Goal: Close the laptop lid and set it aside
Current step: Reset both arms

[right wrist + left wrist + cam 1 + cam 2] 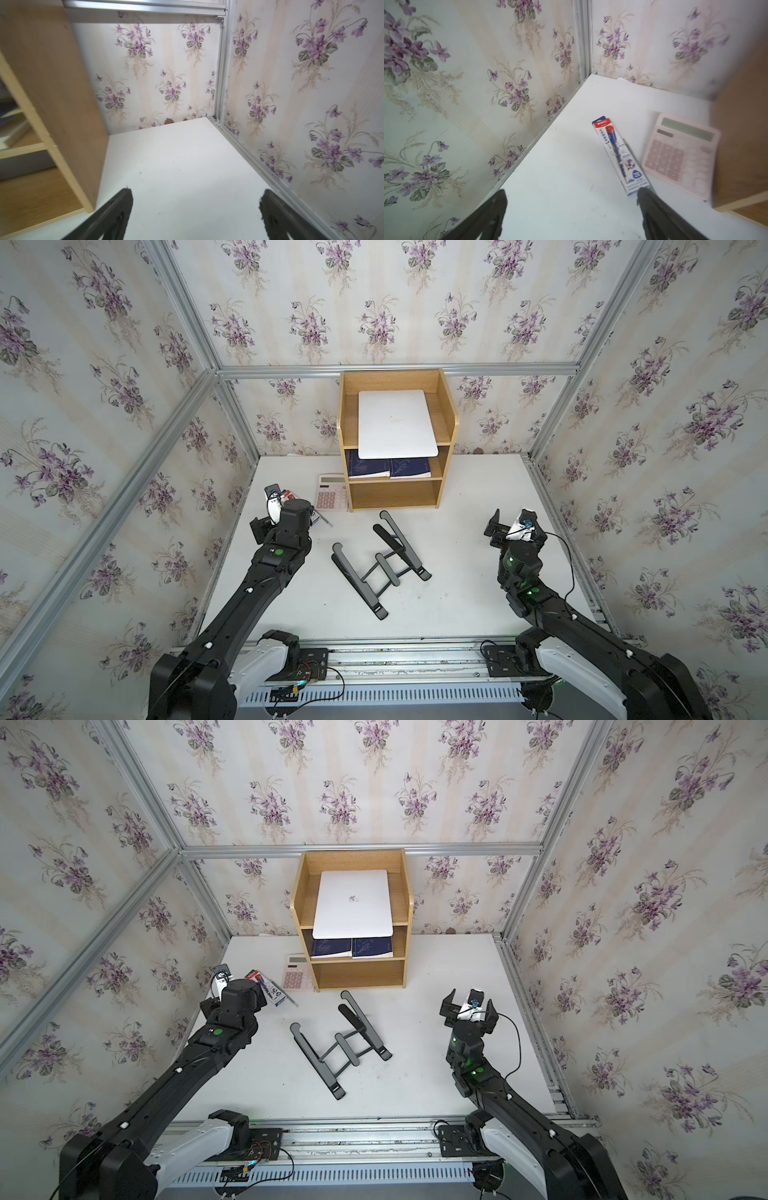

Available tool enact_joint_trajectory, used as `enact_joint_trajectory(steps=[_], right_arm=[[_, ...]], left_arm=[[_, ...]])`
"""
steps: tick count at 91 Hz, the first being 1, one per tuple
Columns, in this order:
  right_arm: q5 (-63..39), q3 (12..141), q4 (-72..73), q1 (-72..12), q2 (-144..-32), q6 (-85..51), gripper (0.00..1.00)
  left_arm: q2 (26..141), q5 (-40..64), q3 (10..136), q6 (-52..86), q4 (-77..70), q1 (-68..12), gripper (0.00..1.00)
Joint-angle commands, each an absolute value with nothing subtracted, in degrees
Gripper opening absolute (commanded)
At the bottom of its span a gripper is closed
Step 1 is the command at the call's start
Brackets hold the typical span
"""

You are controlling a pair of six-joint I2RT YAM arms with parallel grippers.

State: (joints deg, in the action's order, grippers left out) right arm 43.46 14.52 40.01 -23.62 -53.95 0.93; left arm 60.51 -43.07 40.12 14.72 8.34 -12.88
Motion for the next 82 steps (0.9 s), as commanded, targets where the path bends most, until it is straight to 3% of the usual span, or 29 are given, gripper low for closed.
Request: enact_joint_trajectory(steps=[1,35,50,69,82], right_arm=[[41.0,13.5,52.3,-19.8,-59.5,4.9,1.0],[38.4,11.6,61.9,-15.3,-76.5,4.4,1.0],[32.0,9.7,67.5,-11.8,-76.7,2.6,1.0],[15.7,8.8,73.8,-5.0,-79.9,-2.0,1.0],[12.6,6.9,87.8,-4.6,-89.8,-0.8,1.0]], left_arm=[[61.4,-40.6,35.6,13.5,-1.4,-8.9,1.0],[69.2,-31.7,23.3,10.8,-21.9,-2.6,1.0],[73.4,-26.8,24.4,7.6,-26.9,-1.8,1.0],[80.3,-15.8,19.8,4.1,-49.5,0.6,1.0],[79.7,-15.0,22.0,4.7,-42.9,0.4,1.0]])
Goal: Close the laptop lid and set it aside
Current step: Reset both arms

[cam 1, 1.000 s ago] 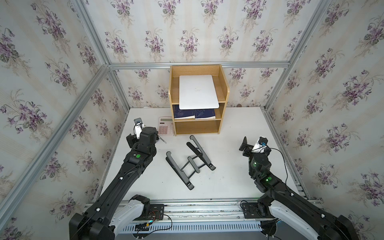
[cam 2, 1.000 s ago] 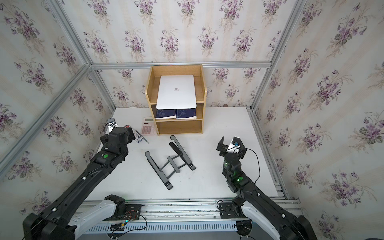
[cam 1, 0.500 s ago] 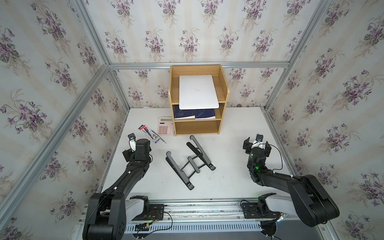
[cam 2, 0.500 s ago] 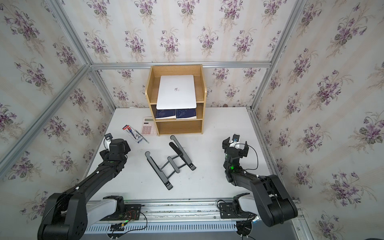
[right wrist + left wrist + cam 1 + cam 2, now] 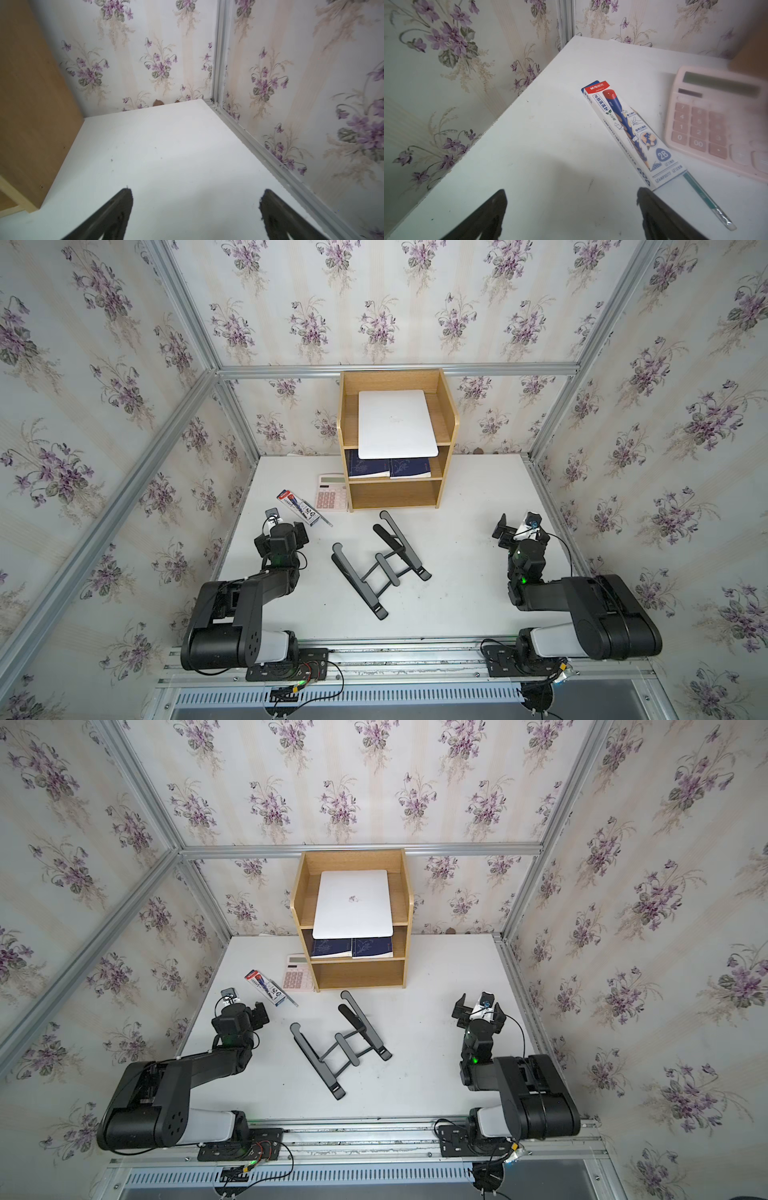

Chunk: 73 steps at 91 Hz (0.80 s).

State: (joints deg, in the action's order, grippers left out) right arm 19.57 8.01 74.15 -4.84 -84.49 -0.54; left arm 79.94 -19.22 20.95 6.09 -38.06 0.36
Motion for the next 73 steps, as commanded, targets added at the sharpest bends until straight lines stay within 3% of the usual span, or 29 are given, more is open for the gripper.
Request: enact_joint_trajectory(steps=[1,17,21,28,36,45,73], right_arm=[[12.1,7.0,86.7,-4.6,-89.3,-0.8,1.0],[13.0,11.2,77.2,-4.6,-87.9,-2.1,1.0],[14.7,11.6,76.2,-4.6,-88.6,-2.1,1.0],[15.4,11.2,77.4,-4.7,-88.3,-2.6,1.0],[15.4,10.8,78.4,-4.6,-88.6,-2.1,1.0],[15.3,11.1,77.8,-4.6,-88.5,-2.1,1.0],[14.6,11.5,77.1,-4.7,-88.5,-1.9,1.0]], left_arm=[[79.9,-14.8,21.9,4.5,-43.5,0.4,1.0],[86.5,-1.1,20.6,-1.1,-51.0,0.5,0.98],[89.0,-1.3,20.9,-2.2,-54.7,0.3,0.99],[85.6,-2.2,23.8,-1.4,-43.5,0.2,1.0],[88.9,-2.8,20.9,-2.1,-54.5,0.0,1.0],[86.8,-3.9,22.4,-1.0,-48.1,0.0,1.0],[88.2,-3.5,21.1,-1.8,-53.0,0.0,1.0]])
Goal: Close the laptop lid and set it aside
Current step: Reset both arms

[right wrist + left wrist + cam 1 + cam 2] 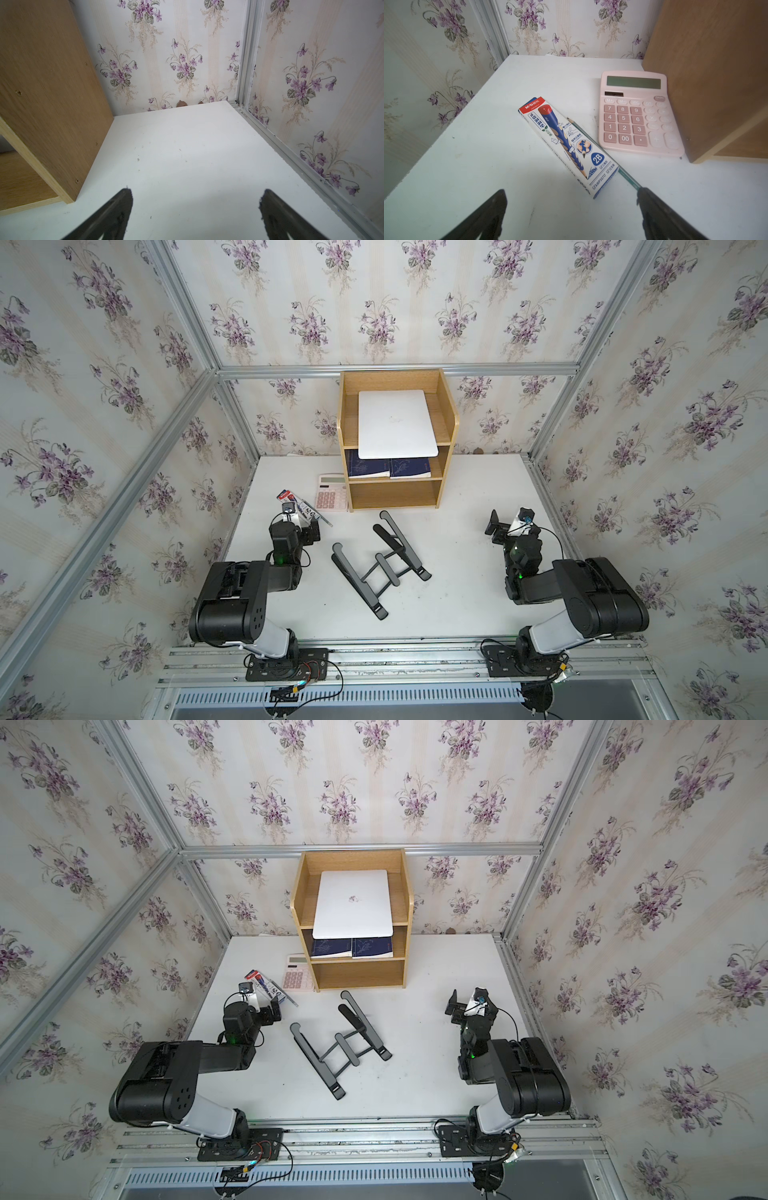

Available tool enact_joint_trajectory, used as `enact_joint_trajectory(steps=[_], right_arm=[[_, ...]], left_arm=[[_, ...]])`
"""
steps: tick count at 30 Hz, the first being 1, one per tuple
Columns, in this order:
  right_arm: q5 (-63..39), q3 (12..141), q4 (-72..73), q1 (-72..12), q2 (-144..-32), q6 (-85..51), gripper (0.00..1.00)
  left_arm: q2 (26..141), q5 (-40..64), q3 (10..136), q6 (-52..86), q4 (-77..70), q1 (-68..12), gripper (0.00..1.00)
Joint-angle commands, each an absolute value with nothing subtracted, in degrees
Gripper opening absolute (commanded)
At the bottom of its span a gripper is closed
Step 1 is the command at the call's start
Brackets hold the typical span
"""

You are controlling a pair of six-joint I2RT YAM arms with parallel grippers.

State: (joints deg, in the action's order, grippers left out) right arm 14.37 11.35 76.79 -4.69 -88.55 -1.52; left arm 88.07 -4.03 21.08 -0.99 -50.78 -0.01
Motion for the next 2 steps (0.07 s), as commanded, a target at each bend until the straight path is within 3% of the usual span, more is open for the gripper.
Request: enact_joint_trajectory(steps=[1,2], right_arm=[[14.6,11.4,77.2,-4.6,-88.5,-1.9,1.0],[14.2,11.4,77.5,-4.6,-88.6,-1.7,1.0]], left_arm=[[88.2,-3.5,21.1,-1.8,-53.0,0.0,1.0],[88.3,-3.5,21.1,-1.9,-53.2,0.0,1.0]])
